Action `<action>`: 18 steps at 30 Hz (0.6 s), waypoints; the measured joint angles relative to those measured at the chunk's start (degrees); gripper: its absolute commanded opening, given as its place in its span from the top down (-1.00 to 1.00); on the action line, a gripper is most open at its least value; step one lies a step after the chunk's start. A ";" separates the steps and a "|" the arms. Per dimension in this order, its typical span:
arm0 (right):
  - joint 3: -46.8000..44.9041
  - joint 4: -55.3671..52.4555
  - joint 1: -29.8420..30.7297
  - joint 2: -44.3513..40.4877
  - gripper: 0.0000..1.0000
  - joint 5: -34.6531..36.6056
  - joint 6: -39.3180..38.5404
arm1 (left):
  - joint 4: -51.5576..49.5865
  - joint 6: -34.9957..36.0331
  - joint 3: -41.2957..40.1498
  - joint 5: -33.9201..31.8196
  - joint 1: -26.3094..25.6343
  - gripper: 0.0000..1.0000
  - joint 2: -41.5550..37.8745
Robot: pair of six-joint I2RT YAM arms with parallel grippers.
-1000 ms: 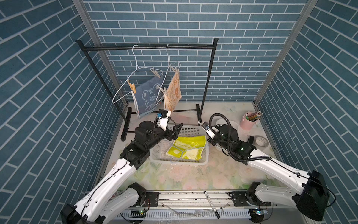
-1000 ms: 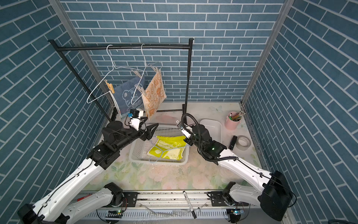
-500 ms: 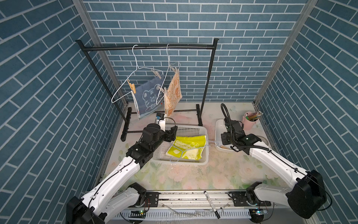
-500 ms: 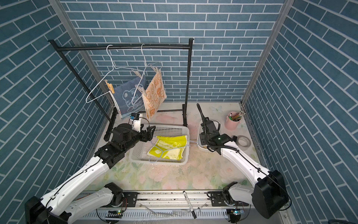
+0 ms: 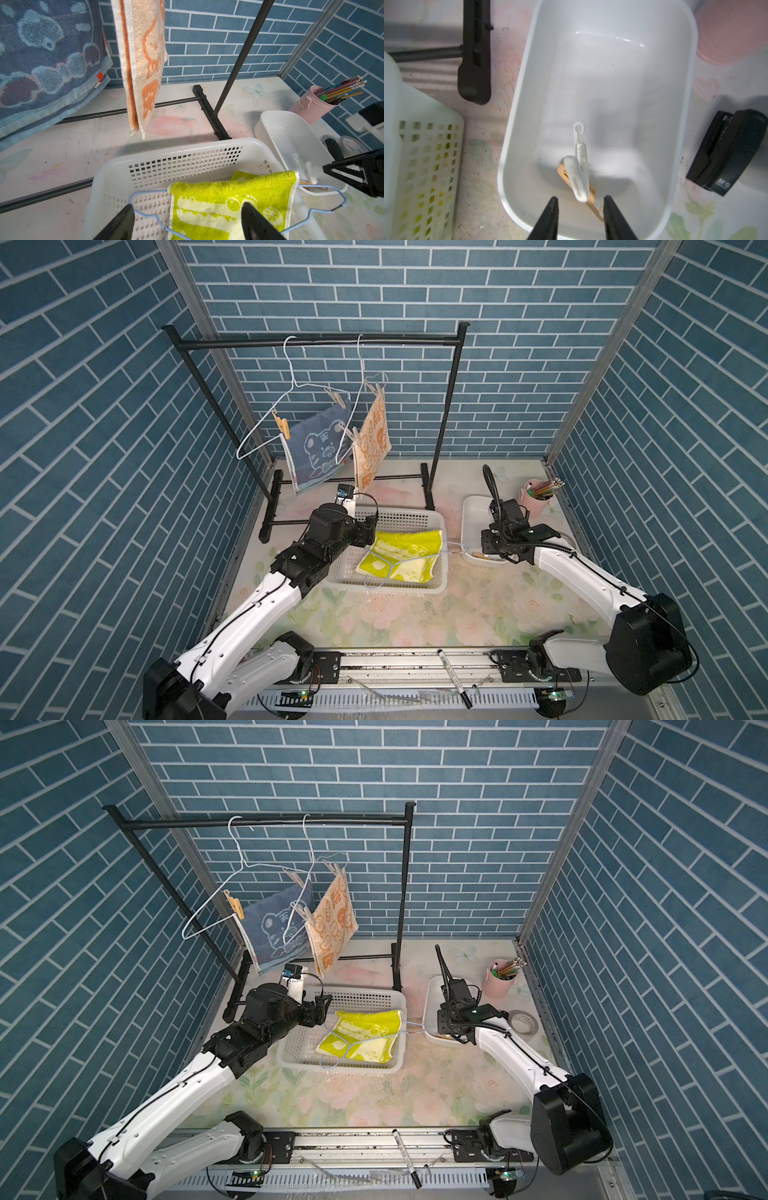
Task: Remove the clothespins securing towels to the hanger
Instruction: Place the clothespin in the storage box, then pick up the hanger from the basket.
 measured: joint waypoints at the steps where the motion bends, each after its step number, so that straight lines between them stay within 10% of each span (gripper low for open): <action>1: 0.83 -0.22 0.00 -0.13 0.05 0.13 -0.57 | -0.31 0.31 0.26 -0.39 0.00 -0.63 -0.04; 18: -2.16 11.87 11.10 -16.33 -0.03 -15.41 -32.61 | -1.73 1.42 -1.66 -12.66 0.00 -0.65 -5.44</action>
